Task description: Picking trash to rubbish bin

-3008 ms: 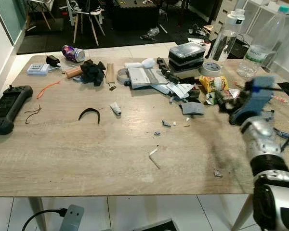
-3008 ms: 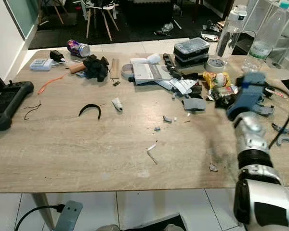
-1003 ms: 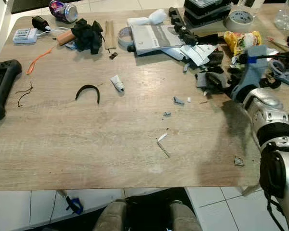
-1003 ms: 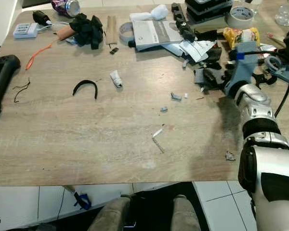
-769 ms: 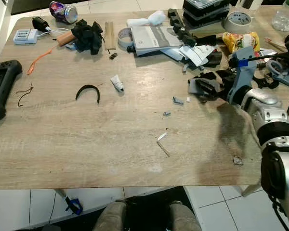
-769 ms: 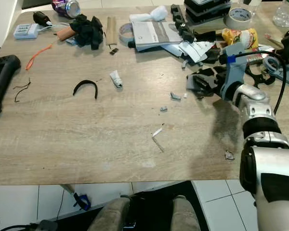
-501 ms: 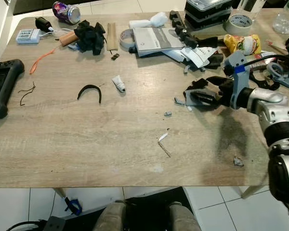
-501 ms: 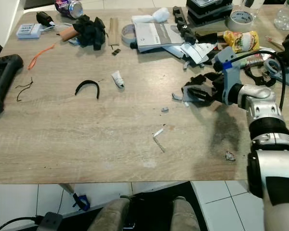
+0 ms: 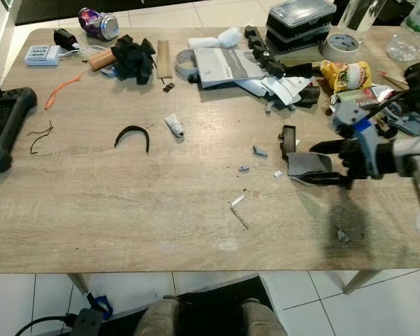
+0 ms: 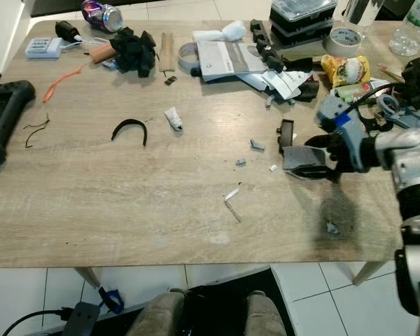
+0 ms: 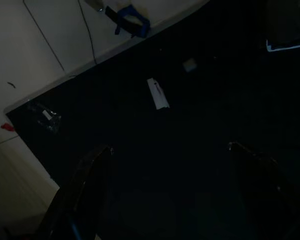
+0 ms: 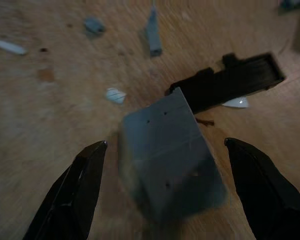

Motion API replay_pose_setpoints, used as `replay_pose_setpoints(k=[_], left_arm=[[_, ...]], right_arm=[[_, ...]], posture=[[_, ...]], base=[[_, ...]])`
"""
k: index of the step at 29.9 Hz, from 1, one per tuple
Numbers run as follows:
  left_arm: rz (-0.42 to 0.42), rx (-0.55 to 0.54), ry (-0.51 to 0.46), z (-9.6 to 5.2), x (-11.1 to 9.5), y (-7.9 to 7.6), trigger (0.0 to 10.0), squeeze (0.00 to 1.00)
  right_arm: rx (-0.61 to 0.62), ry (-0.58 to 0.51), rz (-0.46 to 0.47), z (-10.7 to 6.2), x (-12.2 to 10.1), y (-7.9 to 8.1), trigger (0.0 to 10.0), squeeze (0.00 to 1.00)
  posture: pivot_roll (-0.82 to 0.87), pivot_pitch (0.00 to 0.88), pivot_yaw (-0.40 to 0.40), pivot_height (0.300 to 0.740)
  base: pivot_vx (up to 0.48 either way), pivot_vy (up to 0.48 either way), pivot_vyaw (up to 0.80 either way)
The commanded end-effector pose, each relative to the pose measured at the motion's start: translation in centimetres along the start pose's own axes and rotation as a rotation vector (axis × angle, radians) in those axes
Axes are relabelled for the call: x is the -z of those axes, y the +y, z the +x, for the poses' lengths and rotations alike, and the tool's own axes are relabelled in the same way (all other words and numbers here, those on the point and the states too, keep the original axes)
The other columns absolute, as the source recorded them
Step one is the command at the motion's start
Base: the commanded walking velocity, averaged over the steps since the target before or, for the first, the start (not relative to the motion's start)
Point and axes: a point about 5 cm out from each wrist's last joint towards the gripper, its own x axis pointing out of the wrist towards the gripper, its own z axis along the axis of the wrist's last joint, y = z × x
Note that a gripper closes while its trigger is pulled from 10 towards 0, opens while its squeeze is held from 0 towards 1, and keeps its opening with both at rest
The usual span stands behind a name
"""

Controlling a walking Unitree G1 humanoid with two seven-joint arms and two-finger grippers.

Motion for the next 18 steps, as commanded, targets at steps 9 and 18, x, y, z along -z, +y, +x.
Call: replay_pose_setpoints(k=[9, 18], left_arm=[[-0.019, 0.014, 0.036, 0.1, 0.3, -1.0, 10.0, 0.0], [-0.036, 0.005, 0.028, 0.2, 0.0, -0.9, 10.0, 0.0]], right_arm=[[-0.157, 0.076, -0.085, -0.2, -0.1, 1.3, 10.0, 0.0], [-0.007, 0.262, -0.196, 0.9, 0.9, 0.1, 10.0, 0.0]], posture=[[0.04, 0.082, -0.006, 0.74], [0.05, 0.074, -0.015, 0.74]], base=[[0.0, 0.0, 0.0], [0.0, 0.0, 0.0]])
